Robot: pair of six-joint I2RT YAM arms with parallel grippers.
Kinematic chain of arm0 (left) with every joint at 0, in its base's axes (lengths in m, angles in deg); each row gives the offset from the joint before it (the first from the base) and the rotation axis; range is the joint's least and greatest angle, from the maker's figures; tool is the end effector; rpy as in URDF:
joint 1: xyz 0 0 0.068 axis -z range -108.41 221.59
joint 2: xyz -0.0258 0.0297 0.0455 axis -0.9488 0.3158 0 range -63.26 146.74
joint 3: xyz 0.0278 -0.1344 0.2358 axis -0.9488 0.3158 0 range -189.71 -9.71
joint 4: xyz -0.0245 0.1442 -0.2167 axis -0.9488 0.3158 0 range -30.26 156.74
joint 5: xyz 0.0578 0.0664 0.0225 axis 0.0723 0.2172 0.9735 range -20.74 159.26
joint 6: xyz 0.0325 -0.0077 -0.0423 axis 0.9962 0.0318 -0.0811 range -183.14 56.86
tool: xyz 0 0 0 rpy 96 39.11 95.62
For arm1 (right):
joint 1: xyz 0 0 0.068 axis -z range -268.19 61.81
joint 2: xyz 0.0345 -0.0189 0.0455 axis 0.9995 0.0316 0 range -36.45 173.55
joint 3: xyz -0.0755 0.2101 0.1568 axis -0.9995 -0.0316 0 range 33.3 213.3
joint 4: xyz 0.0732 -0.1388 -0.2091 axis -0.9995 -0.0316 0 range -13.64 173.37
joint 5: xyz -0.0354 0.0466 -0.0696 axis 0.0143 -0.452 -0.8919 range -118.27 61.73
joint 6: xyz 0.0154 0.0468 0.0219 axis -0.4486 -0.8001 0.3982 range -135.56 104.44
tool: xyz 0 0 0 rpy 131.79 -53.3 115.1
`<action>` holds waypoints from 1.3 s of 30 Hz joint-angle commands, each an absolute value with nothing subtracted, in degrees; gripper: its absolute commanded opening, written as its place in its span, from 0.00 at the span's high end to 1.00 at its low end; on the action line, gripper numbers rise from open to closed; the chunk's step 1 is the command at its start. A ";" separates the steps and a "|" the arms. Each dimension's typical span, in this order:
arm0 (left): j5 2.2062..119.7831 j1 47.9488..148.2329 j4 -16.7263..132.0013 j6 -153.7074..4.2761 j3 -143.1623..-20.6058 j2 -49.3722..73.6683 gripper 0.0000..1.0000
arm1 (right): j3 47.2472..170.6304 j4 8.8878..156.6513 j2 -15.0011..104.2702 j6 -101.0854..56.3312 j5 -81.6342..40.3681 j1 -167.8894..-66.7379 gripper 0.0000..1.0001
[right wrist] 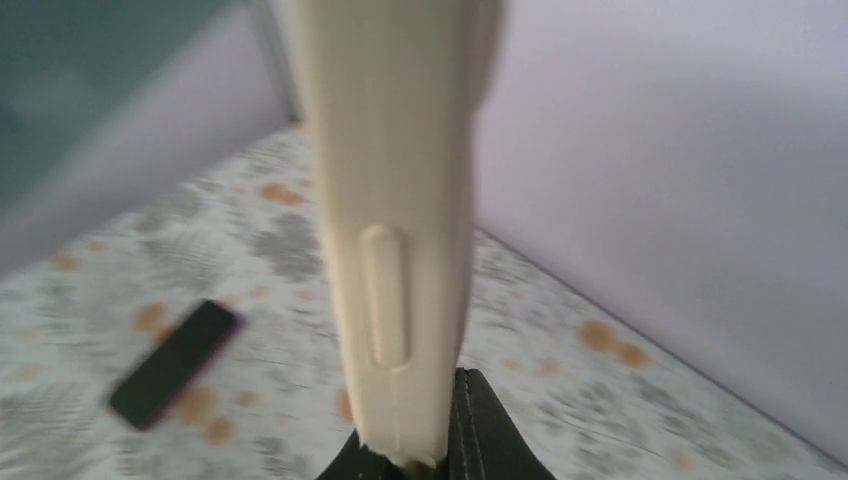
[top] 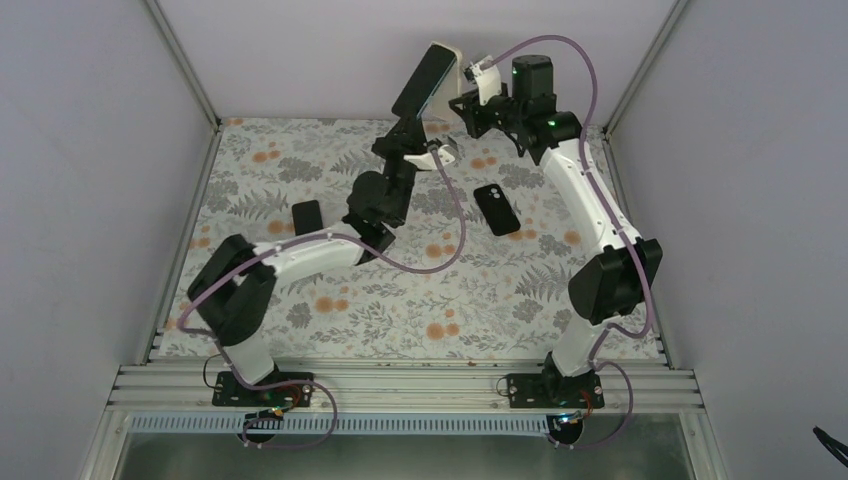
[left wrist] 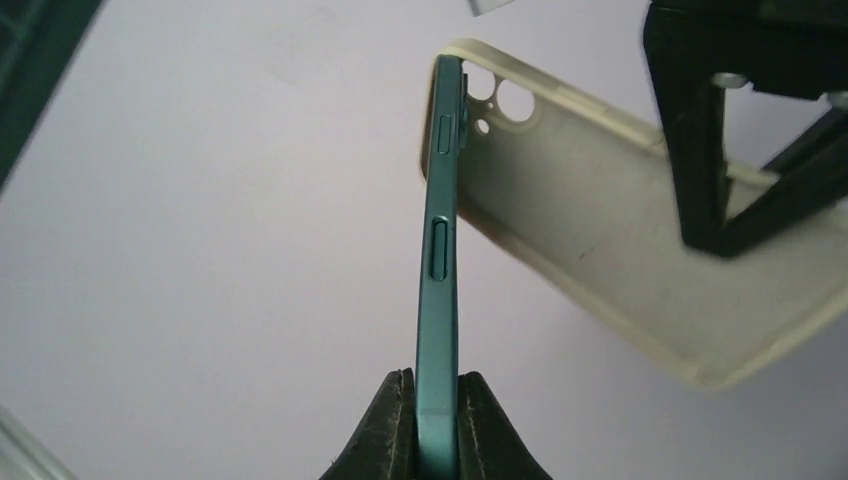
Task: Take the phone out of the phone case
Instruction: Remove the phone case from the phone, then place the phone at the center of the board, then place the phone case at the center of the board.
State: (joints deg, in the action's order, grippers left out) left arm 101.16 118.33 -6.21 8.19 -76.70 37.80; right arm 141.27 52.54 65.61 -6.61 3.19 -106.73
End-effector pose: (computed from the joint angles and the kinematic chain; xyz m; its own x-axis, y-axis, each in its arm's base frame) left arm 0.2848 -0.2754 0.3400 0.4102 0.7377 -0.5363 -0.2434 0.6552 0.7152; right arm 0.3803 0.1471 0.4126 -0.2825 -0.2348 -0.9301 -0.7734 0.6294 0.0761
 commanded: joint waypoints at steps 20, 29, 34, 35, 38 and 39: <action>109.94 118.22 4.34 17.88 -33.55 11.45 0.98 | 120.20 32.42 70.72 5.97 -4.86 -102.53 0.97; 108.40 123.75 8.40 13.32 -27.54 22.12 0.98 | 119.23 33.90 80.06 4.46 -8.24 -102.62 0.97; 100.97 126.25 30.38 3.97 -32.31 20.70 0.67 | 121.97 32.78 83.11 3.33 -9.90 -102.68 0.92; 99.24 126.50 34.53 2.22 -33.47 20.21 0.59 | 122.36 32.48 83.29 3.14 -10.06 -102.63 0.88; 95.15 126.82 43.77 -0.79 -36.37 19.57 0.42 | 123.23 31.75 83.39 3.43 -10.97 -102.65 0.80; 93.68 126.93 46.93 -1.45 -37.44 19.59 0.34 | 123.61 31.20 83.43 3.65 -11.42 -102.67 0.73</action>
State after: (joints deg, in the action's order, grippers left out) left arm 100.54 126.42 32.06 5.22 -33.13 21.47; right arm 122.43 32.73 81.29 3.84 -9.55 -101.99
